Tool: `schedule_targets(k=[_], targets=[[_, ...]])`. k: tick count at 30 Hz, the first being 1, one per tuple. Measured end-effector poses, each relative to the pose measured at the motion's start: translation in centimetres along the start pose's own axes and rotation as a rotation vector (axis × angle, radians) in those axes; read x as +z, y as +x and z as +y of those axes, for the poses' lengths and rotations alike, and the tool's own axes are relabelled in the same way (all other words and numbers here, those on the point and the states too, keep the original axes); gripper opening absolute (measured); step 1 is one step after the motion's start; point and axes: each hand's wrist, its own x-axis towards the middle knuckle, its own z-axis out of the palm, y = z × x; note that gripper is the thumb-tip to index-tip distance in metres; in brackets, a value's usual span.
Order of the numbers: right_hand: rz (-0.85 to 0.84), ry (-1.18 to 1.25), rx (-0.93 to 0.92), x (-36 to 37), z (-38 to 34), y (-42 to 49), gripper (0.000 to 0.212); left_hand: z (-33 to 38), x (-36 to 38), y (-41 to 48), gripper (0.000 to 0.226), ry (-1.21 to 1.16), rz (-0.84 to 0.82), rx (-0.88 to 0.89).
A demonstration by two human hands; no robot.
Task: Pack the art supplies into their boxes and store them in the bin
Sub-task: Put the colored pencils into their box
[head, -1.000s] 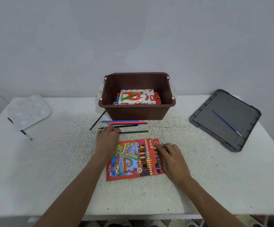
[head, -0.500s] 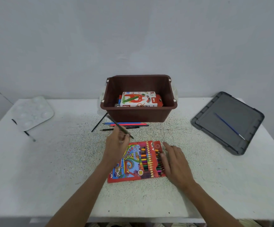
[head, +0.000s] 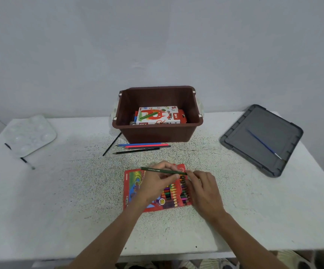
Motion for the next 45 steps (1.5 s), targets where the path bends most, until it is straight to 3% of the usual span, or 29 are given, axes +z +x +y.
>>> schedule_targets(k=[3, 5, 11, 15, 18, 23, 29, 34, 38, 42, 45], targets=[[-0.021, 0.009, -0.018, -0.3, 0.1, 0.1, 0.034, 0.1, -0.4, -0.4, 0.016, 0.021, -0.071, -0.030], [-0.013, 0.032, 0.003, -0.5, 0.3, 0.4, 0.029, 0.0, -1.5, -0.6, 0.022, 0.174, -0.096, -0.038], [-0.050, -0.079, 0.122, -2.3, 3.8, 0.5, 0.027, -4.0, -8.2, -1.4, 0.065, 0.822, 0.099, 0.162], [-0.132, -0.208, 0.198, -4.2, 8.1, 0.7, 0.036, -6.2, -10.5, -3.1, 0.086, 0.958, 0.075, 0.079], [-0.174, -0.256, 0.176, -4.9, 10.4, 0.8, 0.036, -7.2, -10.7, -3.8, 0.089, 1.054, 0.104, 0.142], [-0.230, -0.271, 0.115, -4.8, 9.8, 1.6, 0.038, -7.4, -10.4, -3.5, 0.088, 1.066, 0.119, 0.138], [-0.282, -0.085, 0.040, -1.5, 4.2, 2.8, 0.033, -7.6, -10.4, -3.6, 0.088, 1.069, 0.132, 0.160], [-0.349, 0.026, 0.046, 0.8, 0.7, 3.1, 0.059, -7.5, -10.4, -3.5, 0.088, 1.070, 0.138, 0.168], [-0.258, 0.099, 0.093, 1.2, 0.4, 2.7, 0.046, -7.7, -10.5, -3.5, 0.082, 1.035, 0.154, 0.164], [-0.256, 0.120, 0.107, 1.4, 0.3, 2.6, 0.044, -6.7, -10.5, -2.5, 0.062, 0.902, 0.301, 0.135], [-0.260, 0.104, 0.118, 1.3, 0.2, 2.6, 0.033, -5.9, -10.7, -0.8, 0.054, 0.983, 0.389, 0.138]])
